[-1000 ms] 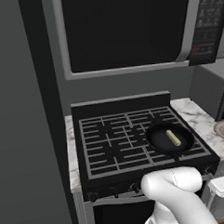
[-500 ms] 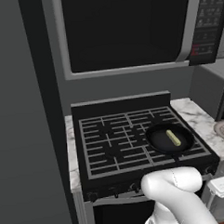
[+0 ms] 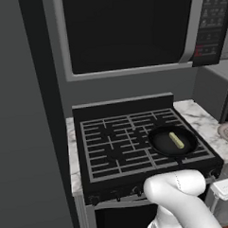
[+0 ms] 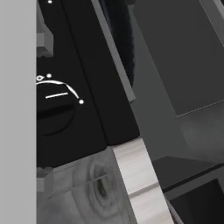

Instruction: Pick up the butter stick and place it in the pan. Then turn on the burner for the pan.

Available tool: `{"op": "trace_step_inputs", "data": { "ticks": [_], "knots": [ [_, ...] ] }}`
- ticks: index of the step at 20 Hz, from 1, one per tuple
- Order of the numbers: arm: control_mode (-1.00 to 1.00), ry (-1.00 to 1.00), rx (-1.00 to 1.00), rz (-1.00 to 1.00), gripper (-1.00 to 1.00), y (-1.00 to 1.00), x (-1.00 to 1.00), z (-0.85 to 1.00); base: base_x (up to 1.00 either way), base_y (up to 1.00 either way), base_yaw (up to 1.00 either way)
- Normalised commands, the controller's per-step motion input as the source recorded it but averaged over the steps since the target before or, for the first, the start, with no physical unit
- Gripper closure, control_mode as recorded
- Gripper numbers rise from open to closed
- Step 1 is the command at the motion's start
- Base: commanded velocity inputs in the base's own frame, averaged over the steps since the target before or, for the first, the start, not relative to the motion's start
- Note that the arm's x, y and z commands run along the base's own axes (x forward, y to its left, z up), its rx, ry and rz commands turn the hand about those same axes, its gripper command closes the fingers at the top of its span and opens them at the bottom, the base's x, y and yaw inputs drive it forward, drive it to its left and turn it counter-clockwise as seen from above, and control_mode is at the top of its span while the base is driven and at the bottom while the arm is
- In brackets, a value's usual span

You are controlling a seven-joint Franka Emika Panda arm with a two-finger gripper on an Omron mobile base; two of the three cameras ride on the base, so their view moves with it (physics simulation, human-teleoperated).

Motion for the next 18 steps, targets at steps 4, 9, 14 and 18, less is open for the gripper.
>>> {"op": "trace_step_inputs", "data": {
  "ticks": [4,9,14,18],
  "knots": [
    [-1.00,-0.01,0.00,0.00,-1.00,0.02,0.05,0.02,0.00,0.00,0.00],
    [-1.00,-0.01,0.00,0.00,-1.00,0.00,0.00,0.14,0.00,0.00,0.00],
    [-1.00,0.00,0.00,0.00,-1.00,0.03,0.00,0.21,0.00,0.00,0.00],
    [-1.00,0.00,0.00,0.00,-1.00,0.13,0.00,0.03,0.00,0.00,0.00]
  ]
}}
